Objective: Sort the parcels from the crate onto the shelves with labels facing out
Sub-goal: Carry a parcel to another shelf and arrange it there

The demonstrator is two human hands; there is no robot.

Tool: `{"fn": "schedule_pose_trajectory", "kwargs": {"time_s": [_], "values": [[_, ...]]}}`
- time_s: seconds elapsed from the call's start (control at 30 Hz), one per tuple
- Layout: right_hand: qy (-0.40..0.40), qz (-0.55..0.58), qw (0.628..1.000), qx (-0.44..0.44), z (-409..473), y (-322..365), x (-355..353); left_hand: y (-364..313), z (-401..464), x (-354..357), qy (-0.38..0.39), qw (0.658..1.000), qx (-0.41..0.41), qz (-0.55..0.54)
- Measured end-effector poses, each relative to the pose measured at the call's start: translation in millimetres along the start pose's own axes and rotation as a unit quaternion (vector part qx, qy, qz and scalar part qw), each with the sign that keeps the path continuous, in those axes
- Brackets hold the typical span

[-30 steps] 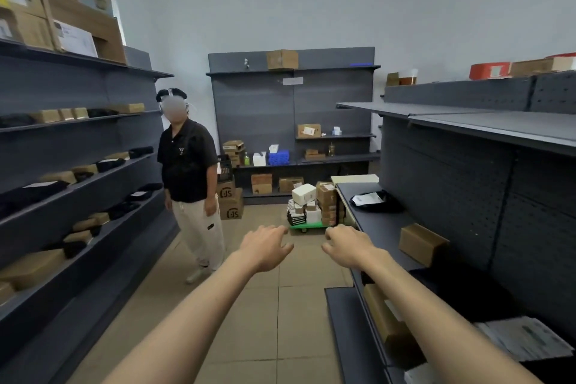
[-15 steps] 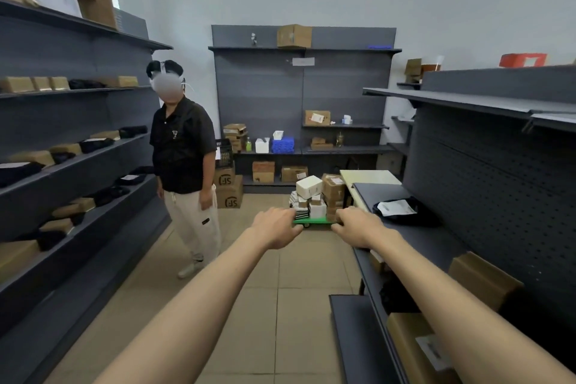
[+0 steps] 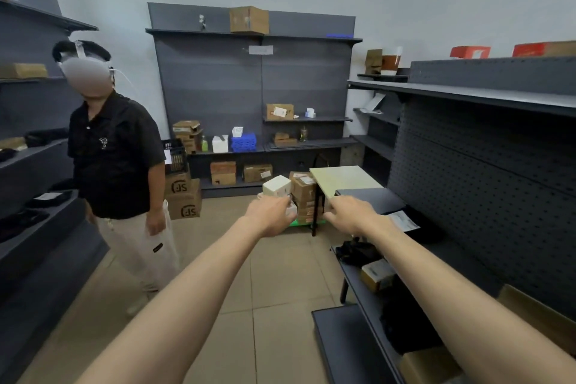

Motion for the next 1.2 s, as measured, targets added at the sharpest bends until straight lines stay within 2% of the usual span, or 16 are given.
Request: {"fn": "schedule_pose_trajectory", "kwargs": {"time_s": [0.37, 0.53, 0.8, 1.0, 1.2], "values": [[-0.003, 0.018, 1.0, 0.025, 188.3, -45.7, 42.6, 44.1, 190.6, 40.9, 0.018, 0.998, 0.051, 0.01], [-0.026, -0.003, 0.999, 0.038, 283.9, -73.7, 49.1, 55.5, 284.6, 39.3, -0.006, 0.998, 0.069, -0.006], [-0.017, -0.017, 0.996, 0.09, 365.8, -113.1, 70.3, 58.2, 403.8, 70.7, 0.013, 0.991, 0.123, -0.043], [-0.003, -0.03, 0.976, 0.215, 374.1, -173.3, 71.5, 14.6, 486.7, 97.9, 0.023, 0.969, 0.242, -0.041], [-0.008, -0.005, 0.914, 0.405, 316.4, -229.0, 59.2, -66.6, 535.1, 103.7, 0.041, 0.909, 0.411, -0.055]]}}
Point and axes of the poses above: each hand's wrist, its own z-axis towards the middle knuckle, its own x-axis out of the palm, y = z × x, the point moved 2 cm from there along z, towards the middle knuckle, and after that the axes turned 5 degrees about x, right-handed, at the moved point
